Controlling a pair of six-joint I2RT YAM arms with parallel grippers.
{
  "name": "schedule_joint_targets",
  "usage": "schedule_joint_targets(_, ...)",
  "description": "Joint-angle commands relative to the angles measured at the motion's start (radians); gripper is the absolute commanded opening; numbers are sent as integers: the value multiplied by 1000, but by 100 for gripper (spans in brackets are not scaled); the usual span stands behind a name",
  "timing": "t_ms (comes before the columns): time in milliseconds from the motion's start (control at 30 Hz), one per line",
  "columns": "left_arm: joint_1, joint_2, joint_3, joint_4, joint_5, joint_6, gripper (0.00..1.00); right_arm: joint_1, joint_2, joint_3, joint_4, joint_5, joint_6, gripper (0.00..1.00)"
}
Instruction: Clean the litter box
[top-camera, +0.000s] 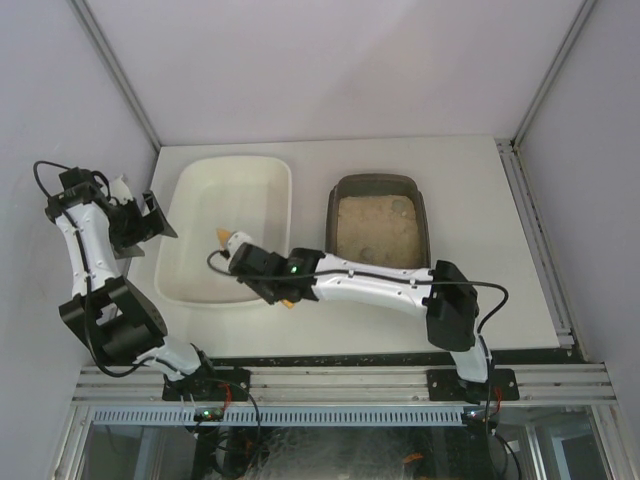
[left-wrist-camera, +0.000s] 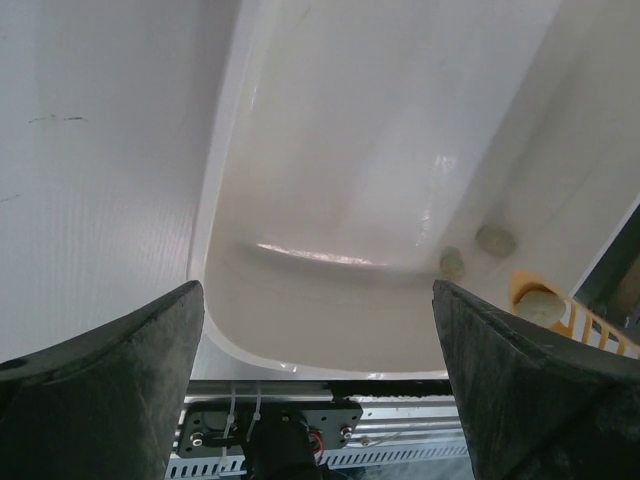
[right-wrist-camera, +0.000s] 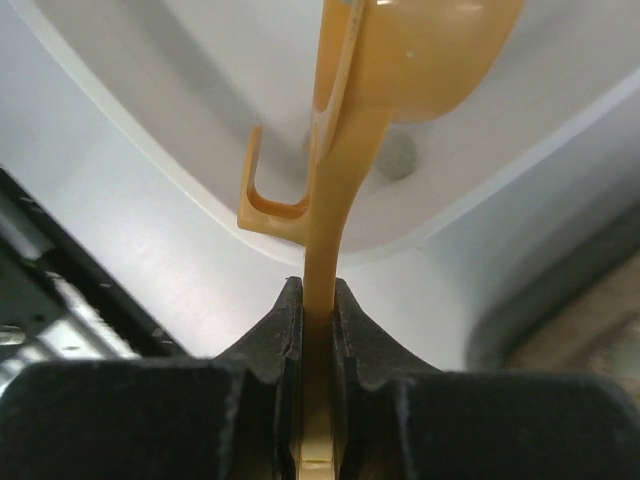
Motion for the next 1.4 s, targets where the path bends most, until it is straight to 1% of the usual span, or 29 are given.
schedule_joint_targets(0,2,-48,8,-4,62,40,100,78,-12,43,-42,376,-238,0)
schedule_joint_targets(67,1,-34,22,-21,86,44,100,92,-19,27,-18,428,-281,0)
schedule_joint_targets(300,1,-13,43,-50,120,21,100,77,-20,20,8,458,-327,0)
schedule_joint_targets(400,0,-25,39,-44,111,-11,100,54,-36,22,13,421,-313,0)
schedule_joint_targets(500,-7,-54,27,-19,123,-52,100,6,-100,25,-17,350,-254,0)
schedule_joint_targets(533,-23,-68,20,-5,122,-76,100,-27,-135,21,-44,309,-219,0)
schedule_joint_targets(600,-94,-92,25,25,87,-110,100,-124,-226,-8,-113,153,-130,0)
schedule_joint_targets(667,-209,-108,40,59,-7,-166,100,-244,-325,-78,-158,-20,-39,0)
schedule_joint_targets(733,-337,-108,56,99,-90,-233,100,-382,-406,-164,-188,-256,28,0)
schedule_joint_targets(800,-439,-96,72,140,-94,-335,100,-494,-447,-227,-231,-401,75,0)
schedule_joint_targets(833,-474,-90,71,168,-79,-402,100,-547,-450,-244,-268,-429,96,0)
schedule_joint_targets(867,-506,-85,63,202,-57,-481,100,-582,-446,-255,-321,-439,120,0)
schedule_joint_targets(933,-536,-77,27,290,4,-604,100,-635,-413,-278,-394,-461,175,0)
schedule_joint_targets(1000,-574,-62,22,339,10,-673,100,-672,-376,-291,-451,-476,200,0)
schedule_joint_targets(1133,-638,-23,61,343,-56,-713,100,-693,-333,-318,-481,-421,232,0)
schedule_joint_targets(1233,-656,-11,52,345,-46,-762,100,-716,-285,-313,-506,-427,241,0)
schedule_joint_targets(1367,-667,-36,15,370,-61,-768,100,-741,-241,-293,-538,-385,245,0)
